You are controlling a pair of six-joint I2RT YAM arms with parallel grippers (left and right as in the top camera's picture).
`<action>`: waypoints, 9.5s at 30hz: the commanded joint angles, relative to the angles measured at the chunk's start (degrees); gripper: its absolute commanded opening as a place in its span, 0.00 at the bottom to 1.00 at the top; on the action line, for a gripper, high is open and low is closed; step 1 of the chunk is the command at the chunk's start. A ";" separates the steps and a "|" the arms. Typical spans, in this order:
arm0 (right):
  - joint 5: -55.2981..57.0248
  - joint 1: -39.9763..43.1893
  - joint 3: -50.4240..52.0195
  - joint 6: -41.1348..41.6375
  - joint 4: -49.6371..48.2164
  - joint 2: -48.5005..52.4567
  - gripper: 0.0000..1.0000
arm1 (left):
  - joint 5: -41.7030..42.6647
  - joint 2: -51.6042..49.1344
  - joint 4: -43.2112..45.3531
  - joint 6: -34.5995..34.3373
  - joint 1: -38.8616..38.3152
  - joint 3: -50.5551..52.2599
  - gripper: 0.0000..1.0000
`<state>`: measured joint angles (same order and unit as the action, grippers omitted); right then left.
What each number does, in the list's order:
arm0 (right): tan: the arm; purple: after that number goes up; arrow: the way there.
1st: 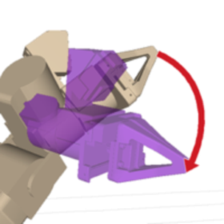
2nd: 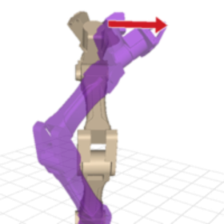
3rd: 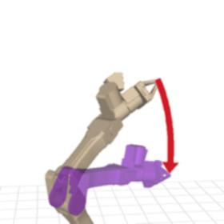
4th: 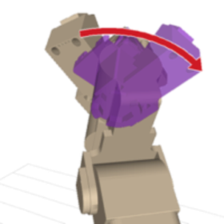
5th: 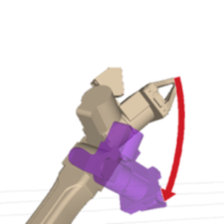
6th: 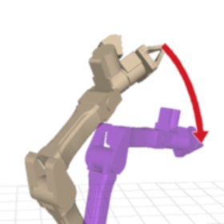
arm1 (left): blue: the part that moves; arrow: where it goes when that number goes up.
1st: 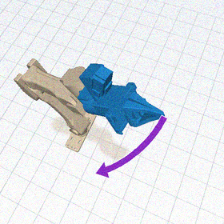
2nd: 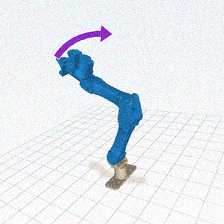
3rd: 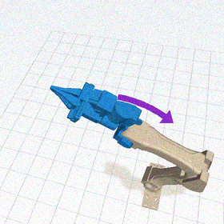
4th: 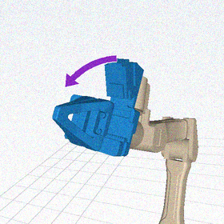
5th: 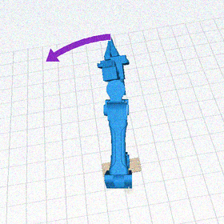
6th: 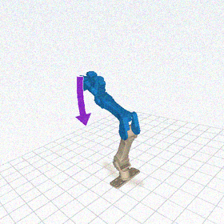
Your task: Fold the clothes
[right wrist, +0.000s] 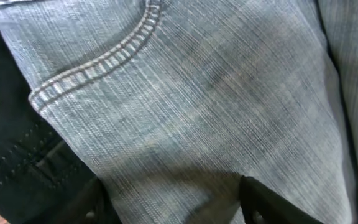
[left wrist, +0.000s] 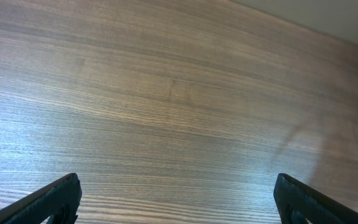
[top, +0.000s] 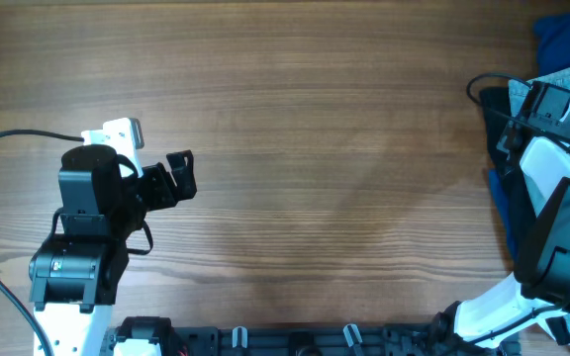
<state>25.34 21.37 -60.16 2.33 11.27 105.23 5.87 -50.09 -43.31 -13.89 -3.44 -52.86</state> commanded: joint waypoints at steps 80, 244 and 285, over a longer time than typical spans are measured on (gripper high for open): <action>-8.41 0.07 -2.40 -2.80 -5.18 5.05 0.45 | 1.14 -0.17 0.17 -0.31 -0.26 -1.16 1.00; -23.91 -37.73 0.94 -5.11 44.65 -5.14 0.54 | 10.19 -32.02 -8.41 -0.31 -0.31 -0.66 0.80; -10.69 -28.37 -20.52 26.18 53.20 -7.10 1.00 | 10.19 -32.02 -8.68 -0.31 -0.31 -0.66 0.87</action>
<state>21.28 -8.88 -80.82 21.34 60.66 98.65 15.16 -81.76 -51.94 -14.26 -3.44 -52.88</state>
